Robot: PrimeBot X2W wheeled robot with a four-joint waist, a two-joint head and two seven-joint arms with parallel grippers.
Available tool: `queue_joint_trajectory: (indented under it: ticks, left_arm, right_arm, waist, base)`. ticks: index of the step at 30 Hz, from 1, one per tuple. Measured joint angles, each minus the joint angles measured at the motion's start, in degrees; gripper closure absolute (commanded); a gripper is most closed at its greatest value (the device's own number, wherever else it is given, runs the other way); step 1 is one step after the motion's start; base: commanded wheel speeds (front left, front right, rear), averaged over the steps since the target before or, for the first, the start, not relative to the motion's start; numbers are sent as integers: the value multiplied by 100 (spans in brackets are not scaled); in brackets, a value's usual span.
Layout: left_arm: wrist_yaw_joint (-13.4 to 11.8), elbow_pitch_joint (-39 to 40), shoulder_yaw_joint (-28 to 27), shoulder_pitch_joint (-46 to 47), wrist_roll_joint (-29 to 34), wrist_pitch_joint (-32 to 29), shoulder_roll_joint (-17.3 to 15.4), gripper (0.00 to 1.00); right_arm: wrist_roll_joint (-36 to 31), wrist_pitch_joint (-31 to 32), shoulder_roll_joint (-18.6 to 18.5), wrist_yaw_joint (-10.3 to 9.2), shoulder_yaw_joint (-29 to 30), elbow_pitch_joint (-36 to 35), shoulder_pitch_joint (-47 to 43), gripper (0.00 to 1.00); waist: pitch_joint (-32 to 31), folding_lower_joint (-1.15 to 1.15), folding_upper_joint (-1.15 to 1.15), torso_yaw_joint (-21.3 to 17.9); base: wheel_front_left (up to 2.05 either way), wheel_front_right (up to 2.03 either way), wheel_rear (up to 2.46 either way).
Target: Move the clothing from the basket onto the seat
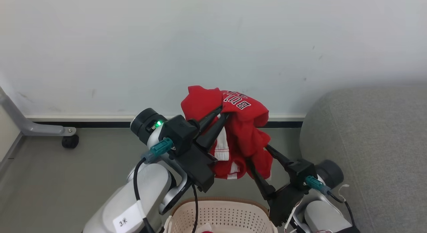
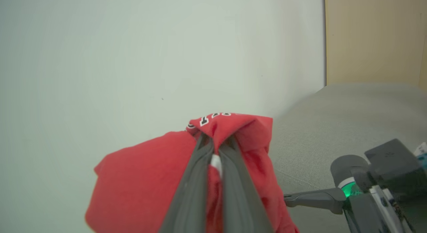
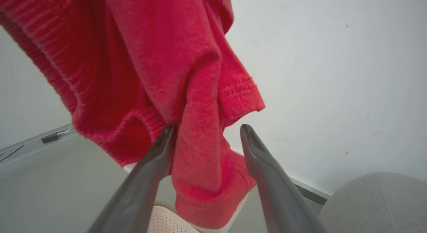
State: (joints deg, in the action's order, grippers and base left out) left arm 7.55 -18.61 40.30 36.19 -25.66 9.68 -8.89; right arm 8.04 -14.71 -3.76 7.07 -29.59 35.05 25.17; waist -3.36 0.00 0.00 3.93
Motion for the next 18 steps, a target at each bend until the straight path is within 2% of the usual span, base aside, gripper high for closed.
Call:
queue_joint_trajectory:
  ticks: [6, 7, 8, 9, 10, 11, 13, 15, 16, 17, 18]
  left_arm:
    - [0, 331, 42, -85, -3, -81, -38, 100]
    - [0, 372, 52, -111, -16, -113, -37, 100]
    - [0, 402, 60, -143, -40, -127, -37, 100]
    - [0, 416, 62, -169, -63, -136, -42, 100]
    - [-1, 423, 58, -188, -109, -159, -54, 100]
    - [-4, 427, 46, -218, -156, -178, -66, 100]
    - [-27, 438, 5, -300, -215, -187, -102, 100]
    - [-153, 477, -167, -481, -315, -200, -200, 100]
    - [-176, 463, -219, -536, -332, -200, -236, 94]
    - [-224, 454, -279, -604, -358, -200, -267, 76]
    - [-259, 431, -323, -670, -376, -200, -294, 67]
  right_arm:
    - [64, 0, 5, 2, -412, 246, 308, 0]
    - [69, 1, 4, 2, -513, 261, 354, 16]
    - [99, 1, 4, 3, -601, 269, 389, 55]
    - [146, 0, 9, 3, -668, 271, 410, 64]
    - [221, 0, 12, 7, -723, 270, 426, 94]
    - [282, 0, 14, 7, -750, 267, 434, 100]
    - [364, 1, 11, 7, -806, 257, 448, 100]
    - [449, 0, 11, 7, -884, 212, 493, 100]
    - [498, 1, 12, 7, -890, 189, 508, 100]
    - [572, 0, 11, 7, -896, 155, 519, 100]
    - [624, 1, 7, 7, -909, 126, 537, 100]
  waist:
    - [4, 0, 0, 69]
    - [5, 0, 0, 76]
    - [7, 0, 0, 84]
    - [10, 0, 0, 89]
    - [13, 0, 0, 94]
    - [18, 0, 0, 96]
    - [29, 0, 0, 94]
    - [61, 0, 0, 62]
    - [72, 0, 0, 44]
    - [85, 0, 0, 23]
    - [97, 0, 0, 0]
  base:
    - [0, 0, 0]
    - [0, 0, 0]
    - [0, 0, 0]
    - [0, 0, 0]
    - [0, 0, 0]
    - [0, 0, 0]
    - [0, 0, 0]
    - [0, 0, 0]
    - [0, 0, 0]
    - [0, 0, 0]
    - [0, 0, 0]
